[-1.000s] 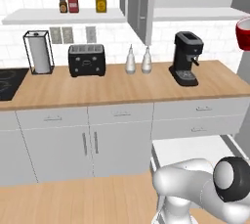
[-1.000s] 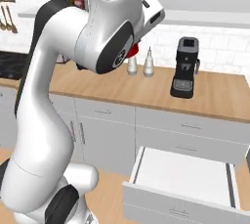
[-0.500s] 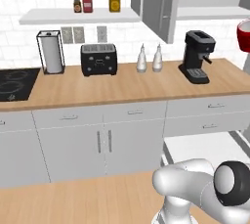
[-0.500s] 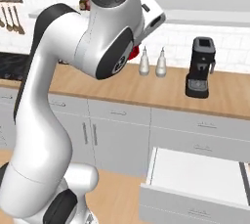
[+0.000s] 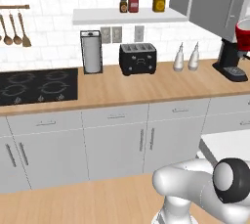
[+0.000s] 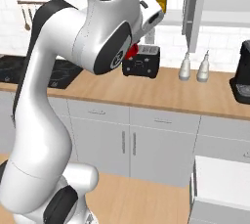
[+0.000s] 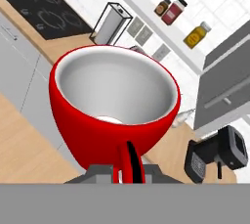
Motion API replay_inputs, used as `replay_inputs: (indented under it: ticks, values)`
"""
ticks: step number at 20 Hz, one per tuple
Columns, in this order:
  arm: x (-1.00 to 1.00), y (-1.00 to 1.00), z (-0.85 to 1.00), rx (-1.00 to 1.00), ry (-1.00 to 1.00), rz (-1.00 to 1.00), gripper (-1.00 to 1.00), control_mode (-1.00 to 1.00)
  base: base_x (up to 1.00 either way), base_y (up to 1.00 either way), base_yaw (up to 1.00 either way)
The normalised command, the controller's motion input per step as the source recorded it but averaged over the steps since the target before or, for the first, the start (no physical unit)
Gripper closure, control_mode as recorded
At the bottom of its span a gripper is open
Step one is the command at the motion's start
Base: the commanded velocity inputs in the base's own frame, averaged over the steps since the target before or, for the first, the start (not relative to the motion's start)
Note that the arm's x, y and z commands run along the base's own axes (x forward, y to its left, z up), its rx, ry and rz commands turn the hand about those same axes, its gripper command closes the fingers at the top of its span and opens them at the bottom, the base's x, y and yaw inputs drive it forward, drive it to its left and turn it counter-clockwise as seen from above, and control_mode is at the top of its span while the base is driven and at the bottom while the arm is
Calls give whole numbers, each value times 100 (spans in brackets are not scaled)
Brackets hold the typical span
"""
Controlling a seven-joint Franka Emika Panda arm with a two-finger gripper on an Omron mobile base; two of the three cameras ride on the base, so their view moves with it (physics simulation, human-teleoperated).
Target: Gather all objects into one cabinet and sort the glasses and bowls to opposite sides.
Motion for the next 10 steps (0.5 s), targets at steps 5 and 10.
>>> replay_inputs:
  ticks: [5, 10]
  values:
    - [0, 0, 0, 0, 0, 0, 100, 100, -51, 100, -7]
    - [0, 0, 0, 0, 0, 0, 100, 100, -53, 100, -7]
